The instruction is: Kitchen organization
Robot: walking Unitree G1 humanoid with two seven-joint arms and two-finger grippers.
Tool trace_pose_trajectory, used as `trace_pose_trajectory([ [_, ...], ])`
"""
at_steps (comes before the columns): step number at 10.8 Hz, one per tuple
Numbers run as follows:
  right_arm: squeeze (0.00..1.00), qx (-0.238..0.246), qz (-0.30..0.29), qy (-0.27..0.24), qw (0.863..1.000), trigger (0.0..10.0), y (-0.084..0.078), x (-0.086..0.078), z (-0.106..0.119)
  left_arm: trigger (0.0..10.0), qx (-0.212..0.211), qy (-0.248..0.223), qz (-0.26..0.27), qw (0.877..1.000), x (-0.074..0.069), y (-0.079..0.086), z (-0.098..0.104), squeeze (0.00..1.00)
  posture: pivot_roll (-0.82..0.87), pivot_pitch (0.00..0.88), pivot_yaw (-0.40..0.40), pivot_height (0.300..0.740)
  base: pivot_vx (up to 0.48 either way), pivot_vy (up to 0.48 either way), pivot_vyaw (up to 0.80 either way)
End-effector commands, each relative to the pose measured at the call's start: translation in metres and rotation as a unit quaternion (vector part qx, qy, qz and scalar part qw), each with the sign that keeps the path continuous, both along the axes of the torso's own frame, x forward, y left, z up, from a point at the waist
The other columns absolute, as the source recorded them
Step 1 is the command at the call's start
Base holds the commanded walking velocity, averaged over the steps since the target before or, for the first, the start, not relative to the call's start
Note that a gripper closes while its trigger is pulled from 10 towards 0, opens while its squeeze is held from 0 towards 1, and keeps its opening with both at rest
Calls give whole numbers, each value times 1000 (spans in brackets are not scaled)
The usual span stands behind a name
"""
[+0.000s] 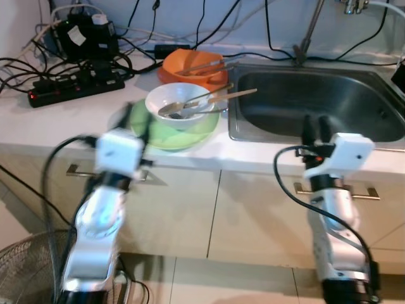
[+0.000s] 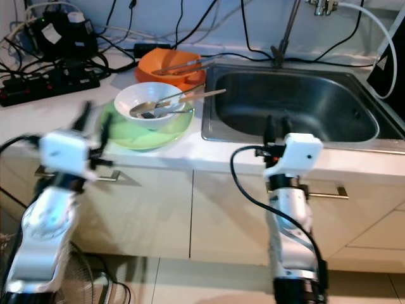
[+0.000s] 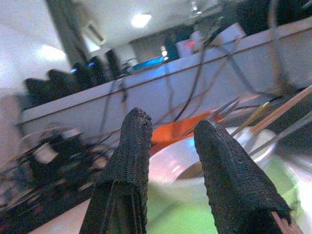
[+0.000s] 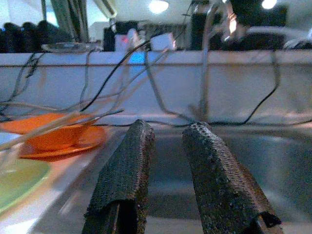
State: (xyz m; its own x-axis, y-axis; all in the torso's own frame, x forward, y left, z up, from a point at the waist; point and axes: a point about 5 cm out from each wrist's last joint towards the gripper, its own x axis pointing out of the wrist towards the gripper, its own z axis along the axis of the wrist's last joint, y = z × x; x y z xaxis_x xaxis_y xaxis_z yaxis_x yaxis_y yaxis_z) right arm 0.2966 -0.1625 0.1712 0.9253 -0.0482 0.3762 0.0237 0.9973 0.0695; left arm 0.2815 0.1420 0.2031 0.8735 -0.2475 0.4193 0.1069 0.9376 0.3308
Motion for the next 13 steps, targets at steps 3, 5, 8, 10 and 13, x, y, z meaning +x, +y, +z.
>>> trace_pose_trajectory([
  [3,0,13,45,11,999,10000,26,14,9,10000,69,15,-62,996,8,-30,2,0,177,0,-27,740,0,0,0],
  [5,0,12,47,16,999,10000,26,16,10,10000,75,22,-62,995,9,-35,-2,0,179,0,-35,740,0,-122,0],
  [8,0,10,50,23,998,10000,26,19,10,10000,70,22,-51,996,9,-34,-2,0,187,0,-40,740,0,-326,0],
  [10,0,11,57,27,998,10000,30,19,9,10000,67,26,-42,997,10,-31,-2,0,191,0,-40,740,0,-336,0],
  [13,0,13,61,29,998,10000,31,19,8,10000,60,28,-36,997,12,-30,-2,0,190,0,-40,740,0,0,0],
])
